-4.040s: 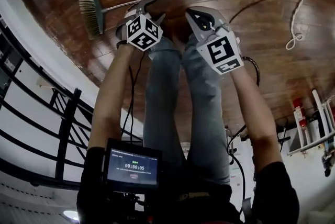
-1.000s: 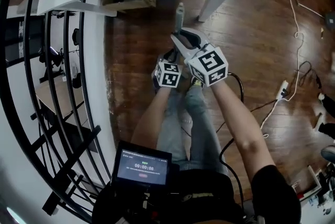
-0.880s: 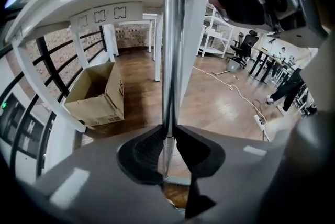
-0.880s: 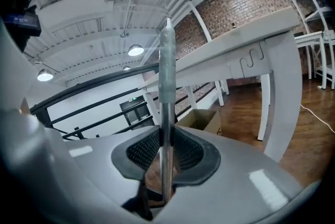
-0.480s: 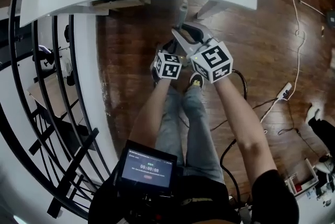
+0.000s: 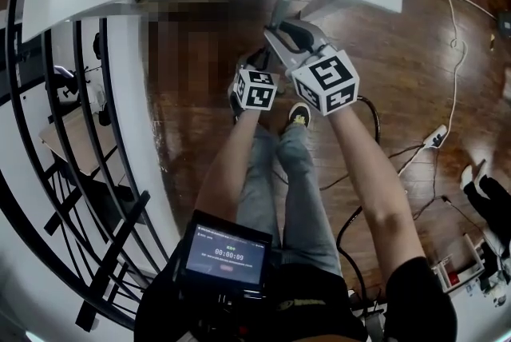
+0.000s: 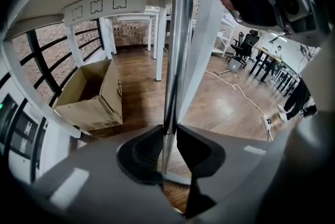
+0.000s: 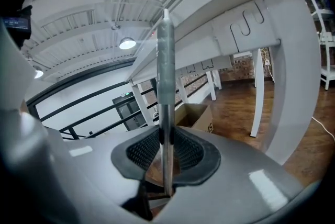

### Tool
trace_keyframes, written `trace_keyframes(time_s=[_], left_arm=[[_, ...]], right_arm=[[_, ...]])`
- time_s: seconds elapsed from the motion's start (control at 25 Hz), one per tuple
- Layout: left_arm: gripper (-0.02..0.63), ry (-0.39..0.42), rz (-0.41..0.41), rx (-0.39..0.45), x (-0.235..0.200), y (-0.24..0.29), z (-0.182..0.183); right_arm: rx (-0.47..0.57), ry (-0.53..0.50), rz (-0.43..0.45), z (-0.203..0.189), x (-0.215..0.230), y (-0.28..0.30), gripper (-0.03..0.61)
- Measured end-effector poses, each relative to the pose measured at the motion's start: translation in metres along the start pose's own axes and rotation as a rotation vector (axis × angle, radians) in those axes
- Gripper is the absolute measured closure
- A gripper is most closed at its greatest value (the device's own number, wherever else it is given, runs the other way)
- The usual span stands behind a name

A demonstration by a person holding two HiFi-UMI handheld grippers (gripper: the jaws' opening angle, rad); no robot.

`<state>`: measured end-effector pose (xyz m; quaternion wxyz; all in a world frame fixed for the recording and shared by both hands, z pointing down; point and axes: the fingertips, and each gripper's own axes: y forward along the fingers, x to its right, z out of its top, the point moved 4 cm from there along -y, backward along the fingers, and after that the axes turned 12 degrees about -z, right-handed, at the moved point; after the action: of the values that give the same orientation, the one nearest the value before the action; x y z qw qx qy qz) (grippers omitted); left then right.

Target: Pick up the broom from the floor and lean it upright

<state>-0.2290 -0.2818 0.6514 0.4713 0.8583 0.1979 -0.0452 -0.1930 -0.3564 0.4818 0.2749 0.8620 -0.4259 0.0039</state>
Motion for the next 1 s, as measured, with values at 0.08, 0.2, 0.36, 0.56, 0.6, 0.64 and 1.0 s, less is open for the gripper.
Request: trace_keyframes(time_s=[0.08,0.2,0.36,0.56,0.6,0.64,1.0], left_arm=[[0.510,-0.002,-0.005,0.011,-0.001,-0.002,0.001],[0.449,-0.003,-0.020,0.028,-0.003,-0.004,0.001],[0.400,0.021,-0.041,0.038,-0.001,-0.006,0.004],[0.387,0.095,-0.068,0.044,0.005,-0.010,0.013],[0.384,0.101,-0.073,0.049,0.005,-0.010,0.014],[0.378,0.105,-0.077,0.054,0.006,-0.011,0.016],[0.367,0.131,-0.098,0.083,0.022,-0.026,0.018]], right_arm=[[-0.004,0.000,-0.022,0.000,0.004,0.001,0.491],[-0.009,0.009,-0.043,-0.001,0.009,0.003,0.486],[-0.006,0.019,-0.044,-0.001,0.008,0.003,0.486],[-0.004,0.038,-0.057,-0.002,0.009,0.003,0.483],[-0.001,0.048,-0.049,-0.002,0.009,0.003,0.472],[0.004,0.060,-0.036,-0.001,0.008,0.002,0.445],[0.064,0.040,-0.032,0.006,0.009,-0.020,0.380]])
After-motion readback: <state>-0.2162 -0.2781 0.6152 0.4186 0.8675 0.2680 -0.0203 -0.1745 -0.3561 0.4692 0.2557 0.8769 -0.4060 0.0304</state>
